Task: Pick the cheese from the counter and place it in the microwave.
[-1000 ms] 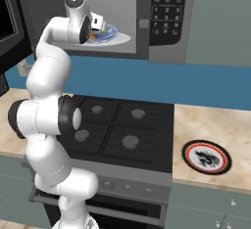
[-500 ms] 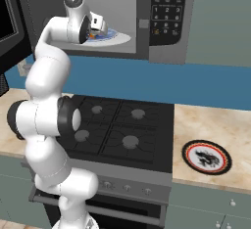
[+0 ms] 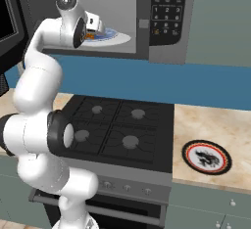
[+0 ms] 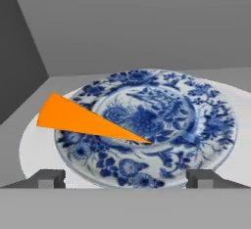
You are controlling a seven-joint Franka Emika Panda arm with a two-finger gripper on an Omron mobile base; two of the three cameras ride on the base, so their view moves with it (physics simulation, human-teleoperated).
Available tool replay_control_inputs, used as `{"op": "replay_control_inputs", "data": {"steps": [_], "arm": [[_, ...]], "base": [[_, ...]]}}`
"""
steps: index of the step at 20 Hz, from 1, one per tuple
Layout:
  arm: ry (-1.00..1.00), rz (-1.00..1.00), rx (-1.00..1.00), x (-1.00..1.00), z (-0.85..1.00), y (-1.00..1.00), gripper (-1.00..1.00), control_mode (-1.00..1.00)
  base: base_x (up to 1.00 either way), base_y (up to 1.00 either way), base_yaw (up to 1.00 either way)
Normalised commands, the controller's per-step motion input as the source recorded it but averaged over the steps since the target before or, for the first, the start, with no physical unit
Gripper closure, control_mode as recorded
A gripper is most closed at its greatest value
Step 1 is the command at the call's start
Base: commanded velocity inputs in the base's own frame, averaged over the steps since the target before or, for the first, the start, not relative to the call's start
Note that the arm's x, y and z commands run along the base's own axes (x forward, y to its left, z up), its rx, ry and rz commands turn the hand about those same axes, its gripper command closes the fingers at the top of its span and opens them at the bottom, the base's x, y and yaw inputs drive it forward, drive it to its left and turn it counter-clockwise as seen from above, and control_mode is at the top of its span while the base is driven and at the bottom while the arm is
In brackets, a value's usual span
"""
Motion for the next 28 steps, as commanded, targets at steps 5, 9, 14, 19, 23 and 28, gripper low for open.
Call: {"op": "replay_control_inputs", "data": {"steps": [5, 9, 14, 19, 23, 28], "arm": [[-0.18, 0.00, 0.00, -1.00, 0.00, -0.34, -1.00, -1.00], [-0.19, 0.00, 0.00, -1.00, 0.00, -0.34, -1.00, -1.00], [-0.14, 0.00, 0.01, -1.00, 0.00, -0.33, -1.00, -1.00], [-0.01, 0.00, 0.02, -1.00, 0.00, -0.07, -1.00, -1.00], [0.03, -0.03, 0.00, -1.00, 0.01, 0.05, -1.00, -1.00], [0.15, -0.06, 0.00, -1.00, 0.08, 0.05, -1.00, -1.00]], "base": [[0.00, 0.00, 0.00], [0.00, 0.00, 0.00], [0.00, 0.00, 0.00], [0.00, 0.00, 0.00], [0.00, 0.00, 0.00], [0.00, 0.00, 0.00]]}}
